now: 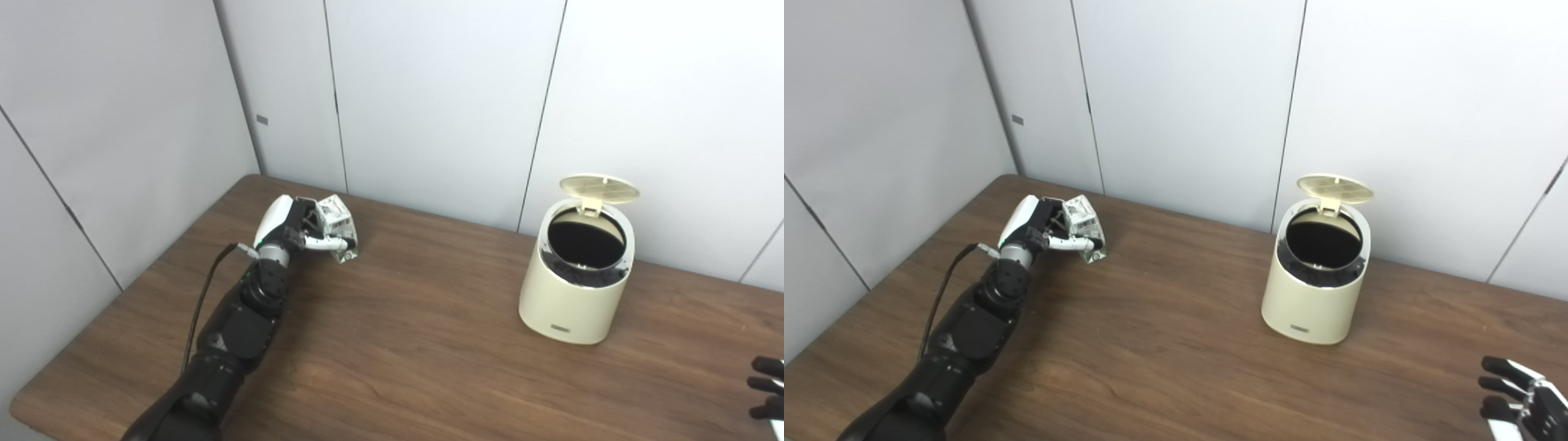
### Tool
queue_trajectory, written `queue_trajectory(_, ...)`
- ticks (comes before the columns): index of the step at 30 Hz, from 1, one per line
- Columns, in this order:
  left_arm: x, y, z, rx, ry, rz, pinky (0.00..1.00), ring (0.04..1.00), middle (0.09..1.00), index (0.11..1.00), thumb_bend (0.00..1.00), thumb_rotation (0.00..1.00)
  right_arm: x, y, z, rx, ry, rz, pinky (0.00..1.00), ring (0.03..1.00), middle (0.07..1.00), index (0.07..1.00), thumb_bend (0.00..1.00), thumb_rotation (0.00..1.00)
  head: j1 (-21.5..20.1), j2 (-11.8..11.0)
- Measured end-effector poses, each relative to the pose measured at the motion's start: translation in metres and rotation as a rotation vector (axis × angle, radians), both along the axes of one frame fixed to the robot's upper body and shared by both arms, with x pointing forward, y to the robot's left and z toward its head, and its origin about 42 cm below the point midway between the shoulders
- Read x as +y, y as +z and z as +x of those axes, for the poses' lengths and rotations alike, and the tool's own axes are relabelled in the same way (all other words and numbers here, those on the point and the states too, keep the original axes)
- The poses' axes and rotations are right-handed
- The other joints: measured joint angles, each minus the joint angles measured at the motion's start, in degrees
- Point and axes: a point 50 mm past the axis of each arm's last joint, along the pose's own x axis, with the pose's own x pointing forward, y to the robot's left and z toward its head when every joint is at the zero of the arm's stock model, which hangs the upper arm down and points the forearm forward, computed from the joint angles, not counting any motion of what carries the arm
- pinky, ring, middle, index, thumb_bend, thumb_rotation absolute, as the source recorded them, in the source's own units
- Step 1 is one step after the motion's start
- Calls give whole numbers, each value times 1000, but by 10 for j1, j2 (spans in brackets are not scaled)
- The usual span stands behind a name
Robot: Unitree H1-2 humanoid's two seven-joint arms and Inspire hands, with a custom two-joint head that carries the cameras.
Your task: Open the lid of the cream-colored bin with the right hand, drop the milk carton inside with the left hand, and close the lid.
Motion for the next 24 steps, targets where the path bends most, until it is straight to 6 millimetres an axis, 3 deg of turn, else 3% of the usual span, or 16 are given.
queue_trajectory(4,-1,-1,0,-4,5,-16,286,364,488,475,518,0,0,0,0,1,1,-4,457,660,704,679,587,871,1,-1)
queue_trajectory(9,-1,-2,-1,-13,1,-17,264,333,453,492,519,0,1,0,1,-3,3,-6,475,668,711,688,546,868,-1,-2)
queue_trajectory(15,0,-5,-6,-33,3,-42,288,352,457,490,520,0,3,1,7,-36,23,-4,508,691,726,697,484,845,-20,-2)
queue_trajectory(18,-6,-4,-15,-70,-15,-63,329,394,492,472,520,0,5,1,8,-36,30,-5,563,727,752,722,366,832,-50,0)
queue_trajectory(21,-19,8,-23,-146,-54,-77,387,449,513,456,518,0,8,1,9,-36,38,-12,630,760,777,749,171,743,-70,3)
queue_trajectory(22,-24,14,-26,-174,-68,-77,422,481,521,448,516,0,9,2,9,-37,37,-25,641,762,780,753,126,652,-70,3)
queue_trajectory(23,-27,20,-27,-194,-81,-75,459,521,530,439,515,0,11,2,9,-37,35,-41,652,762,782,760,88,488,-94,5)
queue_trajectory(24,-31,27,-29,-219,-98,-70,470,534,533,438,515,0,13,2,9,-38,32,-57,656,763,783,761,78,415,-97,4)
